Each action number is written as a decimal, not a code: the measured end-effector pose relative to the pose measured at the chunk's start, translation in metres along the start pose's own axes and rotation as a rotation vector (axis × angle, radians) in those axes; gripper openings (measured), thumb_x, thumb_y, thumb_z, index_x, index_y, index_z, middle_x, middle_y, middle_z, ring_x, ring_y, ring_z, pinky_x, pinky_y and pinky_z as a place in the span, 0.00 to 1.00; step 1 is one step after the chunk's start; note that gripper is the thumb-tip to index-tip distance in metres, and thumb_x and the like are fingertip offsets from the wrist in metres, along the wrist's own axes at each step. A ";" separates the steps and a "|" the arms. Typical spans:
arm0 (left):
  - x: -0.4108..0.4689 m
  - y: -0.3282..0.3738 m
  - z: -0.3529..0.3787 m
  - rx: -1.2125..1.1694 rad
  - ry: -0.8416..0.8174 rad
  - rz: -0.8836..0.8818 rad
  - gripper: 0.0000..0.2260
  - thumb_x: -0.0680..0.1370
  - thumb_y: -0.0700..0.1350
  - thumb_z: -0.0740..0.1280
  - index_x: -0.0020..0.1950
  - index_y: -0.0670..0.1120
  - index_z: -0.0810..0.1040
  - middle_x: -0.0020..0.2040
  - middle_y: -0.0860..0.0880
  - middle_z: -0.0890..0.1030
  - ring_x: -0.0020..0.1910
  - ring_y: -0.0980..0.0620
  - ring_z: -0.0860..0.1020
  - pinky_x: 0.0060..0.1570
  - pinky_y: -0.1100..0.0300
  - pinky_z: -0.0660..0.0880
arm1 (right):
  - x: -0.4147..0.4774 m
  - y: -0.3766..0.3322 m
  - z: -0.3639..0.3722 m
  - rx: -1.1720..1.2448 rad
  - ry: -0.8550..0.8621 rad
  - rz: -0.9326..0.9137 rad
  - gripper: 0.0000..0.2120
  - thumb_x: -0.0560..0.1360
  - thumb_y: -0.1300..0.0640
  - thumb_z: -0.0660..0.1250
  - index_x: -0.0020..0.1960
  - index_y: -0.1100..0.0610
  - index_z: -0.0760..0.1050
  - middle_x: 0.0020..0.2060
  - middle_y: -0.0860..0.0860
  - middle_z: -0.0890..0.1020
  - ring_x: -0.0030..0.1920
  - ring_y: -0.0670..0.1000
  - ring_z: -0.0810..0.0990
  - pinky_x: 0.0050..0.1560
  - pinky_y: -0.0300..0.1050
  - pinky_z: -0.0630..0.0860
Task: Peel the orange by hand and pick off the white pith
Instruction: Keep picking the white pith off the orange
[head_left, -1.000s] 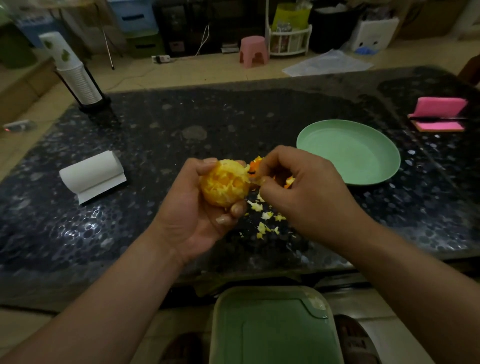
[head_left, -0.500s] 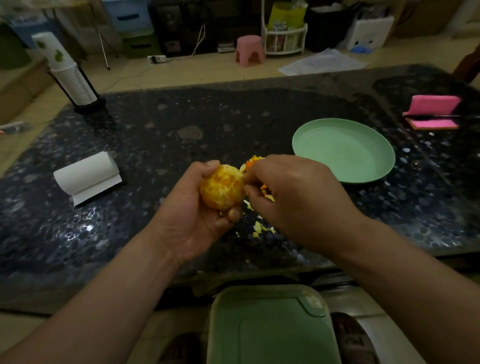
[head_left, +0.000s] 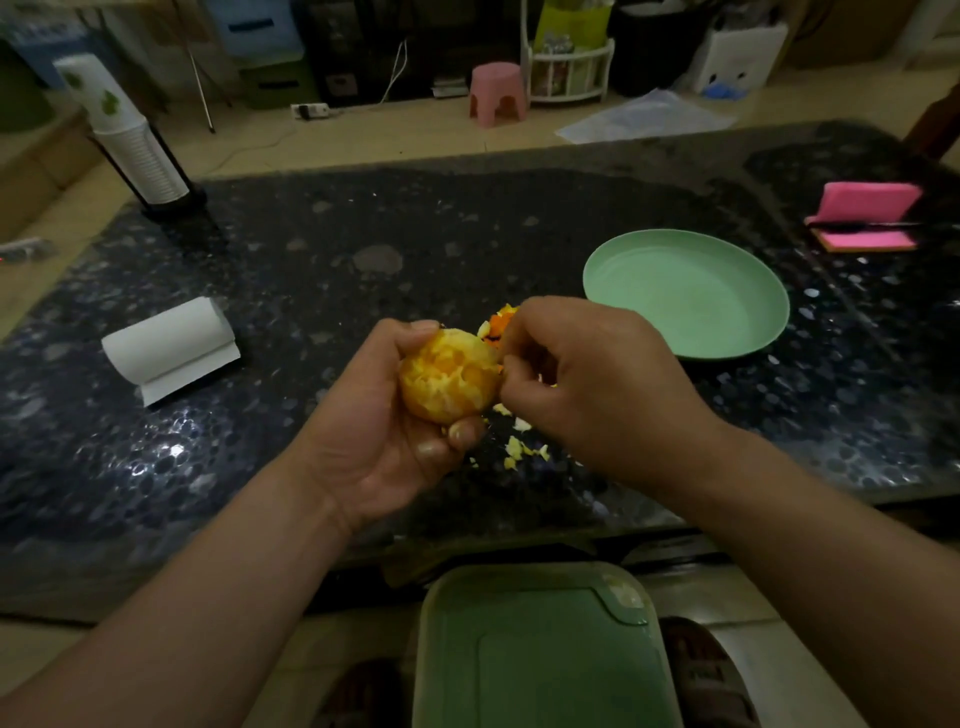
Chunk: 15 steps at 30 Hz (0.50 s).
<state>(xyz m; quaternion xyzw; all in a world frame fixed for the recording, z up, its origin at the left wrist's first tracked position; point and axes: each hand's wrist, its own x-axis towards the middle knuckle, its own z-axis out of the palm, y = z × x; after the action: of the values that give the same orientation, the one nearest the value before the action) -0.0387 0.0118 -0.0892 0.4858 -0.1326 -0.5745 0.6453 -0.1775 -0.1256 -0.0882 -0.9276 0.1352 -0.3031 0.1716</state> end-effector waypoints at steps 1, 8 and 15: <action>-0.001 0.001 0.001 -0.013 -0.016 -0.004 0.24 0.79 0.56 0.61 0.66 0.39 0.77 0.46 0.42 0.81 0.27 0.51 0.74 0.19 0.67 0.67 | 0.000 0.002 -0.001 0.034 -0.002 0.040 0.05 0.77 0.56 0.71 0.44 0.50 0.78 0.35 0.43 0.77 0.35 0.45 0.73 0.35 0.42 0.69; -0.002 0.003 0.004 -0.010 -0.013 -0.002 0.19 0.82 0.55 0.60 0.60 0.41 0.77 0.46 0.41 0.81 0.29 0.50 0.75 0.21 0.66 0.67 | -0.004 -0.002 -0.013 0.128 -0.063 0.003 0.05 0.79 0.52 0.71 0.54 0.48 0.81 0.40 0.39 0.78 0.39 0.41 0.77 0.39 0.36 0.73; -0.001 0.000 0.005 0.062 0.065 0.006 0.18 0.82 0.55 0.63 0.51 0.44 0.85 0.49 0.41 0.82 0.35 0.49 0.75 0.32 0.62 0.68 | -0.003 -0.004 -0.009 -0.068 -0.055 -0.099 0.03 0.78 0.51 0.71 0.49 0.50 0.81 0.38 0.43 0.79 0.36 0.45 0.73 0.36 0.42 0.69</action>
<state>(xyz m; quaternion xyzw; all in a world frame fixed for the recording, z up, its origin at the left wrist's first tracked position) -0.0424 0.0108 -0.0863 0.5235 -0.1308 -0.5523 0.6355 -0.1848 -0.1236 -0.0814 -0.9464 0.0947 -0.2807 0.1287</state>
